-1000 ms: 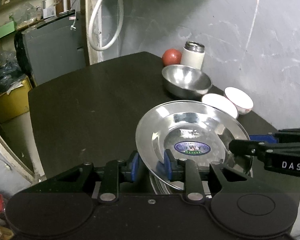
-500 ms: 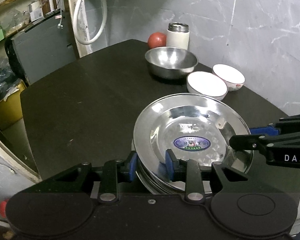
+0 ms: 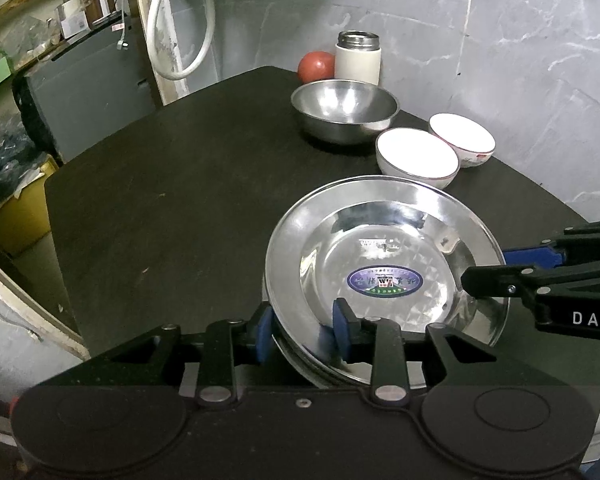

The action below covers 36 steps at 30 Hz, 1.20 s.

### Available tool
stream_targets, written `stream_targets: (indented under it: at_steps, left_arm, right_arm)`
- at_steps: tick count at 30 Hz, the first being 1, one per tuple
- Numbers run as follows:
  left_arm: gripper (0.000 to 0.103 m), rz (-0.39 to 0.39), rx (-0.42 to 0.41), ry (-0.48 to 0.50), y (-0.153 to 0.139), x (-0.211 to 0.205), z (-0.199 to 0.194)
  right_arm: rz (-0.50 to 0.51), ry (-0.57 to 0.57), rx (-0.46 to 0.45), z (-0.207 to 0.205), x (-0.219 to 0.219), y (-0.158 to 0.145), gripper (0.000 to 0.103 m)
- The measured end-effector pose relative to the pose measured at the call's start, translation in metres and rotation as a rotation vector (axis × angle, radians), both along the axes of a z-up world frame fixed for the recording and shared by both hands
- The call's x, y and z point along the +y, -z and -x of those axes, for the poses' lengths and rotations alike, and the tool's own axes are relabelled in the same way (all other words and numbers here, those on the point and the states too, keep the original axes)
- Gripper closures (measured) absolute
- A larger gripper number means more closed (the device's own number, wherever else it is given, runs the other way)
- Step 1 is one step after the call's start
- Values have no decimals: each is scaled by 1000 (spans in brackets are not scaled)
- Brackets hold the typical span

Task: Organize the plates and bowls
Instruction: 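Carry the logo plate with the right gripper onto the plate stack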

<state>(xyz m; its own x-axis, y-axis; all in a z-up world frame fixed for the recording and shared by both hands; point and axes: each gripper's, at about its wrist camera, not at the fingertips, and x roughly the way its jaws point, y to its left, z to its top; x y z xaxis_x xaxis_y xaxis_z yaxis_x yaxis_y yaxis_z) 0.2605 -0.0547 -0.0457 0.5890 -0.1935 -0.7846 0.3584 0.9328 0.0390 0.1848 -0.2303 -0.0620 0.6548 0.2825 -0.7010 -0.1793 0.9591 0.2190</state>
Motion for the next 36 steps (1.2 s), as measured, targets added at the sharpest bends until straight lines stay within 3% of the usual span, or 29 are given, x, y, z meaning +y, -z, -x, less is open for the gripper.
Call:
stream_targets:
  at_steps: [36]
  left_arm:
    - [66,7,37,-46,6,1,-2]
  right_arm:
    - [45,-48,-2,-4,15,1,60]
